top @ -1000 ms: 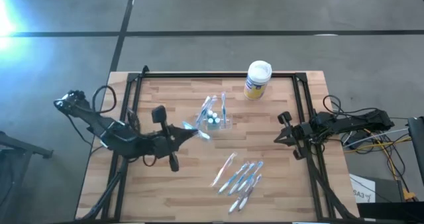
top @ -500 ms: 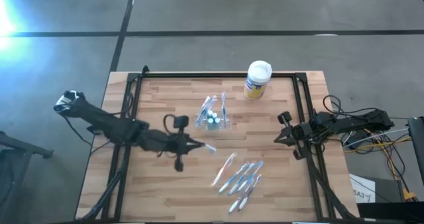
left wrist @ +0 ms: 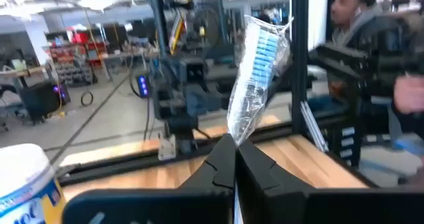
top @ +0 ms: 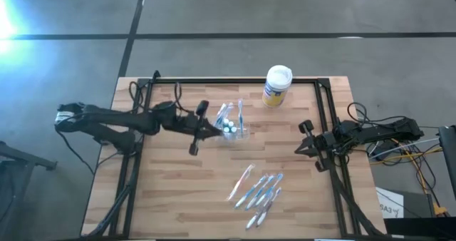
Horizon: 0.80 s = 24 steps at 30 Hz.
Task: Pick & Place toothbrushing station
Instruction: Put the blue toothbrush into the transparent organizer
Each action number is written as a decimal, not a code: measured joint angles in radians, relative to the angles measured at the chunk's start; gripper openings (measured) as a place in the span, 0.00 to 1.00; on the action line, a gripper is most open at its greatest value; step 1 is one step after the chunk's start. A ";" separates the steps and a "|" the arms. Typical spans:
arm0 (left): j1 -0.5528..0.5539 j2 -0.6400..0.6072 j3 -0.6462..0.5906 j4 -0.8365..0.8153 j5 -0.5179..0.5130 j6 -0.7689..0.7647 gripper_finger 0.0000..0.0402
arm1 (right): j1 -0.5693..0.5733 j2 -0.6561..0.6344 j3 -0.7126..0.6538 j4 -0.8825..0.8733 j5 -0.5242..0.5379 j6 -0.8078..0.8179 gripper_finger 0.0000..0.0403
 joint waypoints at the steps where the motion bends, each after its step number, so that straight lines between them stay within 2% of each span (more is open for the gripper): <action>1: 0.017 0.007 -0.003 0.024 0.016 -0.004 0.00 | 0.000 0.000 0.000 0.000 0.000 0.000 0.02; 7: 0.040 0.072 0.006 0.127 0.013 -0.019 0.00 | 0.000 0.000 0.000 0.000 0.000 0.000 0.02; 14: 0.024 0.203 0.039 0.239 -0.171 -0.067 0.00 | 0.000 0.001 0.000 0.000 0.000 0.004 0.02; 20: 0.021 0.331 0.047 0.459 -0.225 -0.099 0.00 | 0.000 0.001 0.000 0.000 0.000 0.004 0.02; 24: 0.007 0.405 0.047 0.564 -0.368 -0.134 0.00 | 0.000 0.001 0.000 0.000 0.000 0.004 0.02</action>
